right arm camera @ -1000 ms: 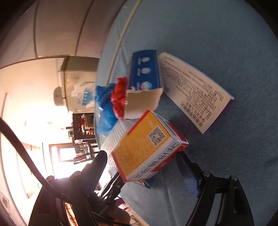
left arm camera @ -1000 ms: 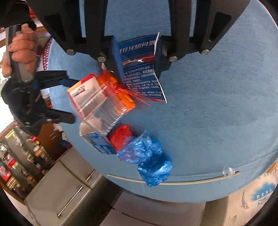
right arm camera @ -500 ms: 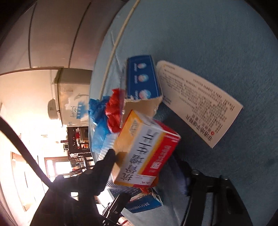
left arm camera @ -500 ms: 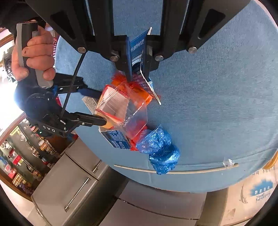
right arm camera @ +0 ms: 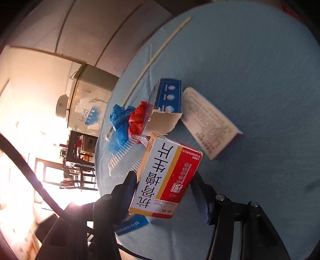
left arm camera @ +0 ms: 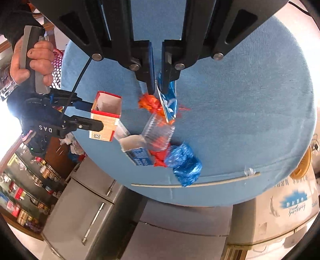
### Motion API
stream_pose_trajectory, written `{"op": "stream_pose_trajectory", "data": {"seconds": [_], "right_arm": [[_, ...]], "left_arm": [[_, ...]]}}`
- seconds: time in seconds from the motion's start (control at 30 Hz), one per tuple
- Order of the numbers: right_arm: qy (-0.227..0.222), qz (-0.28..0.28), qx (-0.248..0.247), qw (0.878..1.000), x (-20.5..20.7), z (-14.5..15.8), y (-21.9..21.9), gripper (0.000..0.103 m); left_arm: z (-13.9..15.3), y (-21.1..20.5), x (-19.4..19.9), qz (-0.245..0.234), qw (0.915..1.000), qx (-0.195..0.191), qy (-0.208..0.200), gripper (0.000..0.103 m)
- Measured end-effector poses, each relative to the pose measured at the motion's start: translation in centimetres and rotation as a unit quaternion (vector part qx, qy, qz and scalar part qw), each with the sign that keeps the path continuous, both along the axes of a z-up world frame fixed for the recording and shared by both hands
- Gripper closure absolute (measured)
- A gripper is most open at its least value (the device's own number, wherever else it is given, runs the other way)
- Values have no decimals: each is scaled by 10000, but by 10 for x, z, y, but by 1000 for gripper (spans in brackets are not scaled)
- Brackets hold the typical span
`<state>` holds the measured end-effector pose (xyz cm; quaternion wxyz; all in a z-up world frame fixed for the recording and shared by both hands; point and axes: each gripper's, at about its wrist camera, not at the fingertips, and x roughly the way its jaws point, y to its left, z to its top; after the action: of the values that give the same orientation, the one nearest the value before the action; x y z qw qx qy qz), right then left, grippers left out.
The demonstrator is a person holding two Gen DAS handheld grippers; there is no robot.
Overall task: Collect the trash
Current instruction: 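Lift the blue box with the left tool while the right tool holds the orange box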
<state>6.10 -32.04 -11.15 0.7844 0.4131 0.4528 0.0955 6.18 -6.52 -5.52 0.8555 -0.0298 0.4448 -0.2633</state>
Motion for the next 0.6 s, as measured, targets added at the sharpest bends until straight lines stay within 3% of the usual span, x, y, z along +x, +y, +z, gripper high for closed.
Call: {"op": "stream_pose_trajectory", "data": {"seconds": [0.17, 0.23, 0.47, 0.53, 0.6], "right_arm": [[-331, -68, -418, 9986, -33, 17, -20, 44], [-460, -136, -617, 9969, -48, 22, -31, 44], [-598, -338, -934, 9933, -80, 25, -62, 44], [-579, -343, -936, 9933, -84, 23, -66, 44], [-564, -307, -892, 9939, -86, 20, -69, 44]], "left_arm": [[9, -20, -12, -172, 9994, 201, -228, 97], [6, -30, -14, -187, 9980, 505, -336, 97], [-13, -23, -19, 25, 9954, 930, -232, 96], [-11, -11, -23, 108, 9938, 1057, -340, 86], [-8, 1, -23, 234, 9915, 1198, -442, 40]]}}
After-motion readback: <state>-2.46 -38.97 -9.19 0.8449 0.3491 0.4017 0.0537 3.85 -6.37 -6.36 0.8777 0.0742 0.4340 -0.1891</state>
